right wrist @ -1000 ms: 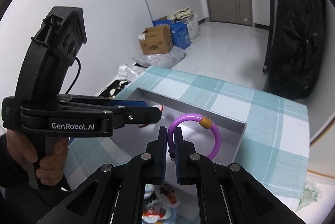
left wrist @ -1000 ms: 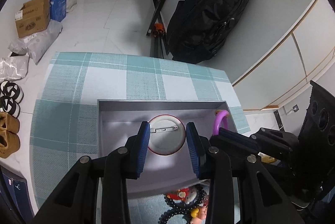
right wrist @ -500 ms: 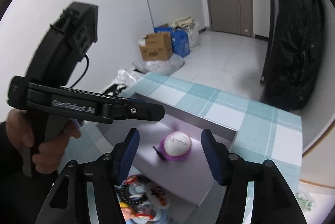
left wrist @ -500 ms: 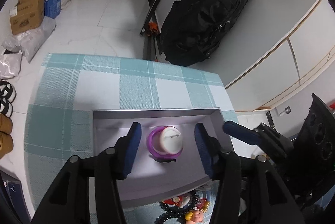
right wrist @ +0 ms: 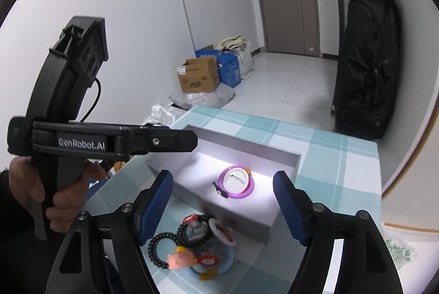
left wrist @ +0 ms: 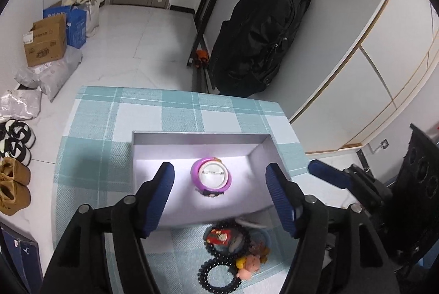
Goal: Organize jewelry
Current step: 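Open both grippers and withdraw them from the box, then reach the right gripper to the pink pig figure and grasp it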
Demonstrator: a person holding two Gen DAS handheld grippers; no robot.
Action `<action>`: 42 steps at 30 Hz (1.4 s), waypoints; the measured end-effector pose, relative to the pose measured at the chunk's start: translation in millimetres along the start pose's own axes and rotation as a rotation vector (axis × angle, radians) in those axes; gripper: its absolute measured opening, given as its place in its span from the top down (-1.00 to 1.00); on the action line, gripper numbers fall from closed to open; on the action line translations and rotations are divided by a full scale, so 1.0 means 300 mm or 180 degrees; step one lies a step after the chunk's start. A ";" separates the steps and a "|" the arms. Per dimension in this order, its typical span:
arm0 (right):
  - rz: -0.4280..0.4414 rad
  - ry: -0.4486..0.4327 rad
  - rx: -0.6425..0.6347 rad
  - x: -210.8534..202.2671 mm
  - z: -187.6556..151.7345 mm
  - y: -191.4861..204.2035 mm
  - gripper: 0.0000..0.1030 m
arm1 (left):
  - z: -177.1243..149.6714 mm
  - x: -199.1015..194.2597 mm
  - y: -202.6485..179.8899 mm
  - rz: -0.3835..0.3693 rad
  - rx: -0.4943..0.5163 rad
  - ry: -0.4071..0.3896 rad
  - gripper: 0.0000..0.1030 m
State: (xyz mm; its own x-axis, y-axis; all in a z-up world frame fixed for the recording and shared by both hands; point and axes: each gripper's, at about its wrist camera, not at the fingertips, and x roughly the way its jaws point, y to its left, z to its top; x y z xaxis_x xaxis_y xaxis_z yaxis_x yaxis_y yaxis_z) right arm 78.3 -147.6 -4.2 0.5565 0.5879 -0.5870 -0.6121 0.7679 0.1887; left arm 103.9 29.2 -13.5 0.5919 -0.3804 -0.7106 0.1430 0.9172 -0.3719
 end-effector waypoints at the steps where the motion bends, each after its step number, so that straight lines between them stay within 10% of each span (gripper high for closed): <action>1: -0.0011 -0.0012 0.0012 -0.011 -0.005 0.003 -0.52 | -0.007 -0.006 -0.001 0.0012 0.0008 -0.0018 -0.26; 42: 0.0239 0.0750 0.0521 0.060 -0.245 0.094 -0.66 | -0.177 -0.070 0.101 0.0218 -0.0444 0.0264 -0.51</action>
State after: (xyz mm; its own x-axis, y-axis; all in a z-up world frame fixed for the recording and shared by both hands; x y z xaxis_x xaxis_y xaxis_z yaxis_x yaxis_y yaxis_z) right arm 29.6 -134.0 -67.2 0.3557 0.5841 -0.7296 -0.5373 0.7665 0.3517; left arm 53.8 58.9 -41.5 0.5282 -0.3314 -0.7818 -0.0103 0.9181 -0.3962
